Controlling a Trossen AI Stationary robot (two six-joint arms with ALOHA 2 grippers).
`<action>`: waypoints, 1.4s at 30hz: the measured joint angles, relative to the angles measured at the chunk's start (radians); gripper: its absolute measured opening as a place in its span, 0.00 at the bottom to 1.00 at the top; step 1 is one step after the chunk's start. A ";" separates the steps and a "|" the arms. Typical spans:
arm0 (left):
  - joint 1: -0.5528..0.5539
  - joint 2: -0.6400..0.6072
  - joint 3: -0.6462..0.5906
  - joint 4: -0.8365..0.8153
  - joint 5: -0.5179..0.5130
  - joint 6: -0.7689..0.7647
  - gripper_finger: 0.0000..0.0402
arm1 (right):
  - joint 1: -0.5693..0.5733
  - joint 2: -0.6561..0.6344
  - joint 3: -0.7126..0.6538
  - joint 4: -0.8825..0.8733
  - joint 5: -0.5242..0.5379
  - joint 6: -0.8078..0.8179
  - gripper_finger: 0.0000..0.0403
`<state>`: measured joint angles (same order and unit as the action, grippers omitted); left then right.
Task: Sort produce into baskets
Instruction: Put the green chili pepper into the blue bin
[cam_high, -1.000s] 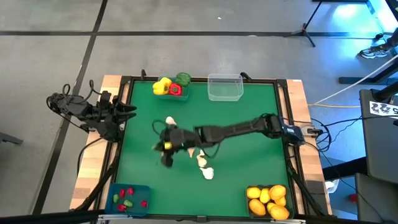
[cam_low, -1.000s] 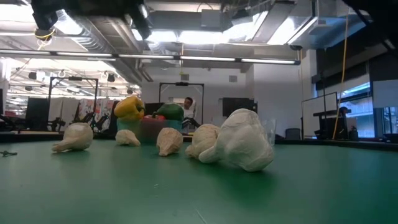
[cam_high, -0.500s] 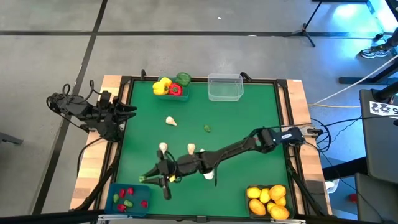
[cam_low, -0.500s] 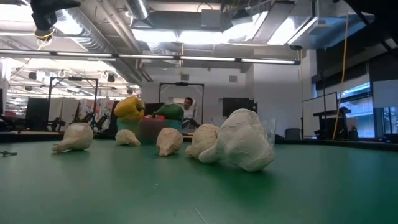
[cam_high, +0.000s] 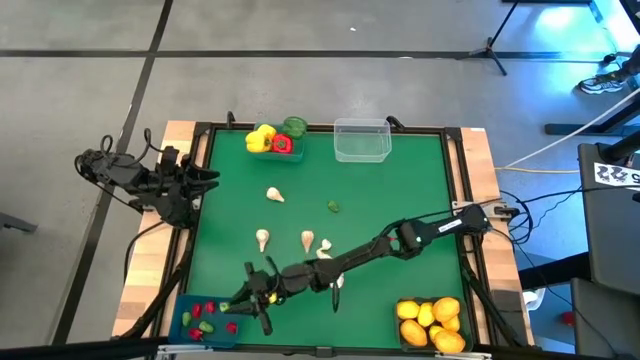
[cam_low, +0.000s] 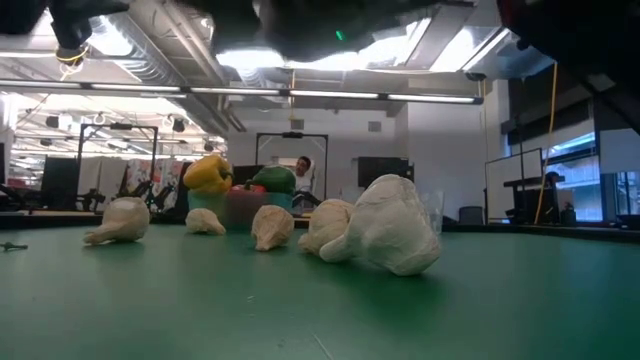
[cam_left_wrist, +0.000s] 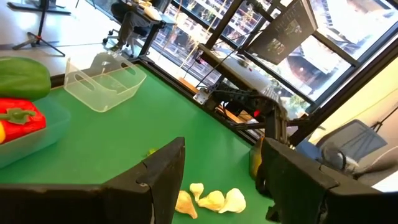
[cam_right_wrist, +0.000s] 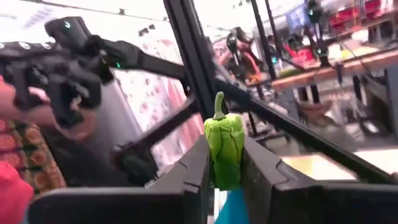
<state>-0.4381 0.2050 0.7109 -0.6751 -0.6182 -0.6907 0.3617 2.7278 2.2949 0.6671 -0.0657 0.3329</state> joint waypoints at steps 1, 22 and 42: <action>0.000 0.000 0.000 -0.002 0.000 0.005 0.52 | 0.002 0.004 -0.015 0.000 0.017 0.013 0.16; 0.000 0.002 0.000 -0.050 0.000 -0.009 0.52 | -0.011 0.067 0.038 -0.141 0.029 0.025 0.15; 0.000 0.002 0.000 -0.048 -0.034 -0.017 0.52 | -0.001 0.073 0.037 -0.220 -0.006 -0.025 0.15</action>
<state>-0.4377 0.2066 0.7109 -0.7235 -0.6521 -0.7076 0.3607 2.8006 2.3318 0.4471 -0.0717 0.3076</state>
